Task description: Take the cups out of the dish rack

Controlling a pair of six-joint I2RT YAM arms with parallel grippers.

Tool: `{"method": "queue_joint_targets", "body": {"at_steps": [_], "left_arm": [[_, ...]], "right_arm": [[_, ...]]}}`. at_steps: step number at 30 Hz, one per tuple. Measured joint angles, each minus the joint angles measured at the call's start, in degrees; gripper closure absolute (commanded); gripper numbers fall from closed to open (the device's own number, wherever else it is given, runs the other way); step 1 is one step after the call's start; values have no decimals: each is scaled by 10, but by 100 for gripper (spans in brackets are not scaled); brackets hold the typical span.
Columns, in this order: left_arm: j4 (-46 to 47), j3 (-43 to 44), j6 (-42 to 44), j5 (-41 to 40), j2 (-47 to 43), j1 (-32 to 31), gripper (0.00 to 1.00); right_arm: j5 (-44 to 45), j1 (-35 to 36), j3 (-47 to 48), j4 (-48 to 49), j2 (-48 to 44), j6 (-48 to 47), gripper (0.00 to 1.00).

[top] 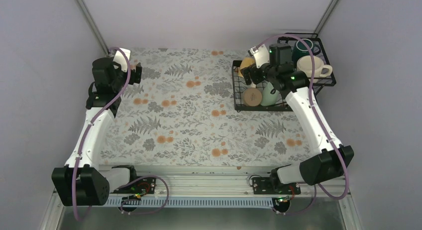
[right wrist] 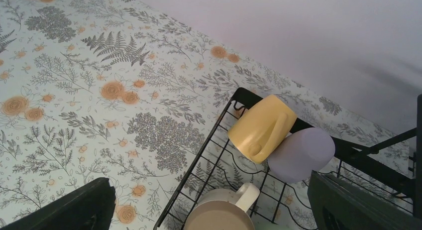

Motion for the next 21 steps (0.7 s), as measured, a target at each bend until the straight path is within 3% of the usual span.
{"method": "queue_joint_targets", "body": {"at_steps": [12,21], "left_arm": [[-1,-2,2,12,-13,0,0],[-1,-9,2,16,-15,0,0]], "right_arm": [[10,0,-6,0,2,0,0],[27,4,19,-13,59,3,1]]}}
